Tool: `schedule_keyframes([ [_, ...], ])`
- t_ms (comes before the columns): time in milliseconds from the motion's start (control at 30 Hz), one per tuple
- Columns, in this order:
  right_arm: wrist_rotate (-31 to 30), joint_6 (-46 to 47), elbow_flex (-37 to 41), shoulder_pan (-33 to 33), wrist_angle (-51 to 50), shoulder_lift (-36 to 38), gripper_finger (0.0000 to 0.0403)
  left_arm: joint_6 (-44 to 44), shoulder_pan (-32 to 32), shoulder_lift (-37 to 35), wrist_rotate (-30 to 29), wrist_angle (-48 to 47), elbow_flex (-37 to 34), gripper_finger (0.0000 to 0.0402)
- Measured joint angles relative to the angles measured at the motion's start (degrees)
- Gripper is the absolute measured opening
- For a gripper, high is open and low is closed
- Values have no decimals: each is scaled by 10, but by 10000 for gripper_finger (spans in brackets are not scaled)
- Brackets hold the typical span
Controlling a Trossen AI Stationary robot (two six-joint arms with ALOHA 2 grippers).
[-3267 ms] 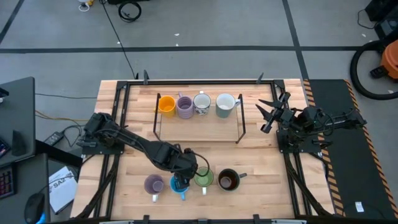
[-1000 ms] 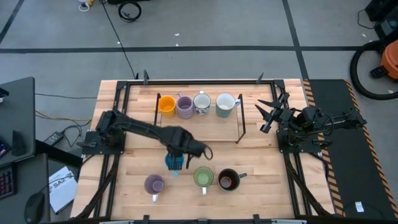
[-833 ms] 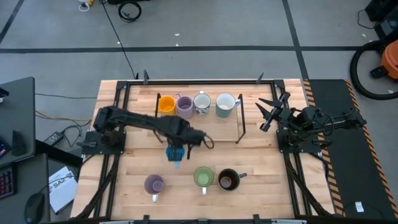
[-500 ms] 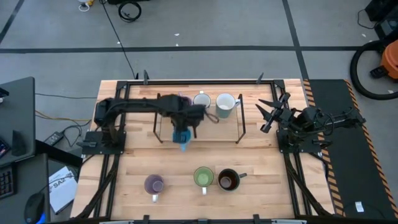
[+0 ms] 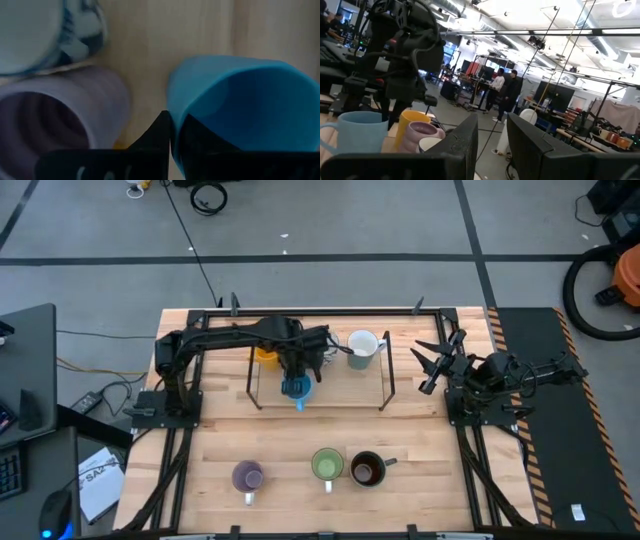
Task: Place coffee mugs
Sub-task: Put the blue mug on the shelf
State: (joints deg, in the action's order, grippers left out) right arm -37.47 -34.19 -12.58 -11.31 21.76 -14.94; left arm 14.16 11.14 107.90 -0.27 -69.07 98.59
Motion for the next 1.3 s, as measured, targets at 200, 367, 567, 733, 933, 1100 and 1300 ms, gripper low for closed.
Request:
schedule_keyframes([
  [200, 1, 6, 0, 0, 0, 0, 110, 1, 0, 15, 1, 9, -9, 24],
  [367, 15, 8, 0, 0, 0, 0, 110, 5, 0, 17, 0, 15, -9, 24],
  [567, 16, 7, 0, 0, 0, 0, 110, 10, 1, 17, -16, 16, -9, 30],
  [733, 16, 6, 0, 0, 0, 0, 110, 18, 3, 17, -22, 22, -9, 32],
  [933, 17, 6, 0, 0, 0, 0, 110, 30, 3, 17, -27, 23, -9, 41],
  [1100, 17, 8, 0, 0, 0, 0, 110, 30, 3, 17, -48, 31, -8, 64],
  [1300, 28, 9, 0, 0, -1, 0, 110, 30, 3, 17, -53, 31, -8, 92],
])
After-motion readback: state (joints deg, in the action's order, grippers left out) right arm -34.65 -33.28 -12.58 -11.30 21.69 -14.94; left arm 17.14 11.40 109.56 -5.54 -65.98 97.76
